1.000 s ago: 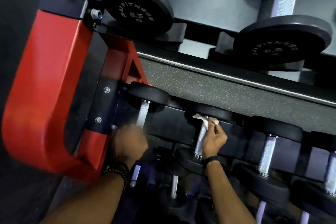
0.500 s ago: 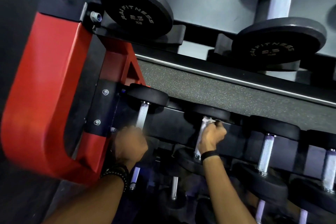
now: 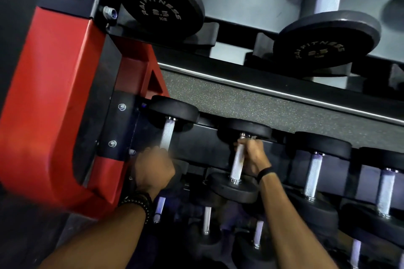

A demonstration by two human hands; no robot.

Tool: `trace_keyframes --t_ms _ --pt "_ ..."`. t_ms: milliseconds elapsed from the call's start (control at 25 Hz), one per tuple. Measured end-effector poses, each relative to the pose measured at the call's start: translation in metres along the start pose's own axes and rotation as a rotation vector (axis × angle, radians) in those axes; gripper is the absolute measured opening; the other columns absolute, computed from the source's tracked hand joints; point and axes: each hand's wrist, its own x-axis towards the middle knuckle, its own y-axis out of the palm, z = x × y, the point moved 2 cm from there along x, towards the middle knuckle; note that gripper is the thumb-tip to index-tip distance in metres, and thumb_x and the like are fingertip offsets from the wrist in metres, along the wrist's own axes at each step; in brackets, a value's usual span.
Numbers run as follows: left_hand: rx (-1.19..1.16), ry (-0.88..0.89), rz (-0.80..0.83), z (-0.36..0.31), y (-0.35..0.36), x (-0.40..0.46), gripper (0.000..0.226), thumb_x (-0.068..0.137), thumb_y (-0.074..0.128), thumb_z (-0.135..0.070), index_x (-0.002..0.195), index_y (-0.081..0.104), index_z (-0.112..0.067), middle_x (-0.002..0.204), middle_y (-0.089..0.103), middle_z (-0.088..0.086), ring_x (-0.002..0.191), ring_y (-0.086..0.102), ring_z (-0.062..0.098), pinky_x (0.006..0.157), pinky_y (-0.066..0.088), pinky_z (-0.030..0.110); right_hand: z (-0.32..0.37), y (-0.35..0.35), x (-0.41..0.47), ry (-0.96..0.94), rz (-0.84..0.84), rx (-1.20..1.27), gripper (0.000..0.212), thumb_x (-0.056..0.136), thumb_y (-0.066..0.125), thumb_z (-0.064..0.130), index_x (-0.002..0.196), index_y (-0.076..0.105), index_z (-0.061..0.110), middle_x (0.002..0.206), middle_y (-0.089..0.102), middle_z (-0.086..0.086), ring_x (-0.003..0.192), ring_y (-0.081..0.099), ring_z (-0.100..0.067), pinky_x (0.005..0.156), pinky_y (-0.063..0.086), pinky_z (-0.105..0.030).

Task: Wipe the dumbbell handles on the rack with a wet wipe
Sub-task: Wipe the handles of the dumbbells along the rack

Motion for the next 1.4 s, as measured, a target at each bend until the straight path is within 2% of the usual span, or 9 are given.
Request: trace_keyframes --t_ms 120,240,360,600,880,1040,1200,1320,1400 --pt "0.0 0.001 0.039 0.0 -0.001 -0.001 0.025 0.066 0.044 -0.022 0.067 0.065 -0.008 0.068 0.06 0.009 0.069 0.056 0.033 0.064 0.044 0.038 0.005 -0.02 0.0 -0.083 0.041 -0.3 0.005 0.083 0.058 0.002 0.084 0.063 0.003 0.079 0.063 -0.011 0.072 0.059 -0.025 0.061 0.044 -0.029" --pt "-0.019 0.008 0.073 0.001 0.0 -0.002 0.025 0.065 0.046 -0.022 0.068 0.066 -0.008 0.07 0.062 0.01 0.072 0.058 0.034 0.066 0.045 0.04 -0.016 -0.034 -0.025 -0.31 -0.138 -0.509 0.016 0.085 0.057 0.015 0.091 0.064 0.002 0.095 0.068 -0.022 0.089 0.062 -0.033 0.073 0.043 -0.034" --pt "-0.019 0.027 0.065 0.001 0.0 -0.002 0.027 0.065 0.044 -0.023 0.067 0.066 -0.007 0.069 0.063 0.012 0.071 0.059 0.035 0.065 0.045 0.04 -0.045 -0.042 -0.049 -0.361 -0.272 -0.351 0.025 0.079 0.054 0.026 0.087 0.066 0.006 0.085 0.069 -0.018 0.078 0.06 -0.027 0.072 0.046 -0.038" --pt "0.118 0.145 0.094 -0.013 -0.011 -0.017 0.019 0.083 0.068 -0.027 0.08 0.068 -0.008 0.08 0.068 0.017 0.078 0.061 0.036 0.074 0.043 0.047 -0.033 -0.096 -0.128 -0.579 -0.483 -0.139 0.015 0.079 0.066 0.011 0.066 0.06 0.016 0.06 0.054 0.003 0.054 0.043 -0.002 0.057 0.038 -0.023" --pt "-0.023 0.477 0.169 -0.099 -0.016 -0.067 0.047 0.08 0.038 -0.044 0.093 0.068 -0.01 0.084 0.067 0.013 0.077 0.065 0.034 0.07 0.05 0.046 -0.033 -0.171 -0.182 -0.577 -0.749 0.134 0.027 0.072 0.07 -0.007 0.062 0.06 0.017 0.061 0.06 0.003 0.056 0.049 -0.004 0.062 0.041 -0.02" --pt "-0.045 0.55 0.166 -0.136 -0.018 -0.074 0.042 0.078 0.045 -0.044 0.092 0.066 -0.01 0.082 0.065 0.012 0.075 0.066 0.035 0.067 0.052 0.045 -0.053 -0.191 -0.181 -0.491 -0.655 0.165 0.01 0.071 0.079 0.014 0.08 0.074 0.012 0.071 0.07 0.001 0.068 0.061 -0.014 0.071 0.051 -0.033" --pt "-0.062 0.474 0.226 -0.161 -0.013 -0.078 0.046 0.089 0.059 -0.044 0.124 0.057 -0.015 0.113 0.059 0.01 0.109 0.058 0.032 0.091 0.042 0.047 -0.065 -0.206 -0.174 -0.469 -0.434 0.257 0.045 0.082 0.068 0.045 0.069 0.066 0.002 0.064 0.06 0.001 0.067 0.053 -0.009 0.067 0.046 -0.03" --pt "-0.046 0.434 0.205 -0.175 0.0 -0.073 0.044 0.092 0.051 -0.05 0.123 0.055 -0.018 0.117 0.058 0.006 0.112 0.056 0.028 0.094 0.041 0.042 -0.068 -0.228 -0.165 -0.464 -0.451 0.172 0.02 0.088 0.065 0.016 0.075 0.073 0.003 0.088 0.074 -0.008 0.081 0.06 -0.007 0.07 0.047 -0.015" --pt "-0.023 0.385 0.223 -0.184 0.01 -0.069 0.041 0.094 0.047 -0.051 0.116 0.059 -0.018 0.116 0.063 0.005 0.11 0.059 0.027 0.091 0.044 0.04 -0.069 -0.247 -0.156 -0.437 -0.495 0.108 0.019 0.081 0.064 -0.003 0.074 0.073 0.012 0.08 0.073 -0.006 0.076 0.063 -0.012 0.062 0.046 -0.006"
